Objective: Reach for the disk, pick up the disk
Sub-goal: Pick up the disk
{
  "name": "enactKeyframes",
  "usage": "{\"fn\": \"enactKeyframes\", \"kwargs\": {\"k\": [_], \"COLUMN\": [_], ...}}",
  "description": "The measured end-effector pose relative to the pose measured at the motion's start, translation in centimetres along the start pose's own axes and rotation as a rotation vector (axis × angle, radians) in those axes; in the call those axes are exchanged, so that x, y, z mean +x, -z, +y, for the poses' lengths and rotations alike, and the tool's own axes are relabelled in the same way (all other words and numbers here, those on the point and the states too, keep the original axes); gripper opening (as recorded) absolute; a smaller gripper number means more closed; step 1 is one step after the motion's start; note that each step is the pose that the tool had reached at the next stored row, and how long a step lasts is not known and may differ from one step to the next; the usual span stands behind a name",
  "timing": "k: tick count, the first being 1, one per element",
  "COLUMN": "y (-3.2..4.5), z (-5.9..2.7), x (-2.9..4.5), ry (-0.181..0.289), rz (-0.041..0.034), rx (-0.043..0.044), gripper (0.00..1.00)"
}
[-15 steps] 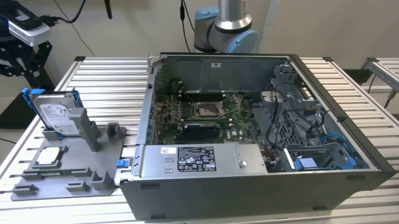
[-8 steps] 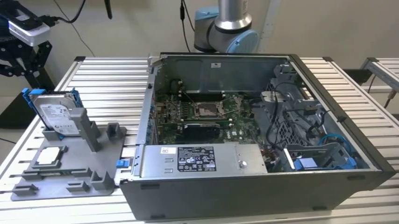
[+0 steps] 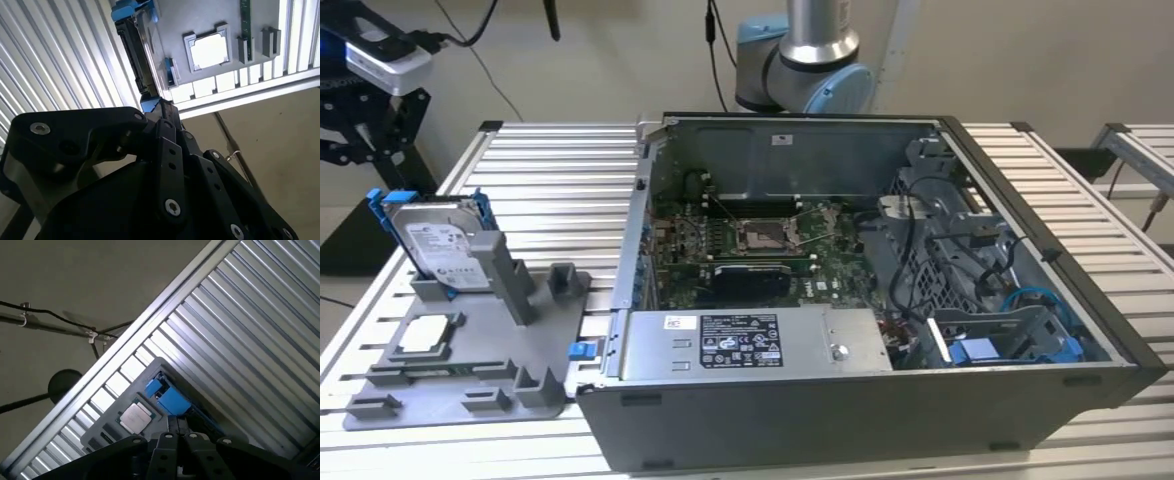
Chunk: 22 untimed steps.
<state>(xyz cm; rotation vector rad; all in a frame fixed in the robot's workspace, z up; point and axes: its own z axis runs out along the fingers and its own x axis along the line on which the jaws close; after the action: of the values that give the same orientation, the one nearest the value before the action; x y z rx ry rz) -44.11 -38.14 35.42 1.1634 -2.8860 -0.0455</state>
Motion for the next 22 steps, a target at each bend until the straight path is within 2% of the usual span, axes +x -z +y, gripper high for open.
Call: {"fn": "enactKeyframes", "kwargs": {"k": [22], "y": [-0.26], "z": [-0.01], "x": [0.00], "ry": [0.398], "rz": [0.0151], "rx": [0.0068], "gripper": [0.00]}}
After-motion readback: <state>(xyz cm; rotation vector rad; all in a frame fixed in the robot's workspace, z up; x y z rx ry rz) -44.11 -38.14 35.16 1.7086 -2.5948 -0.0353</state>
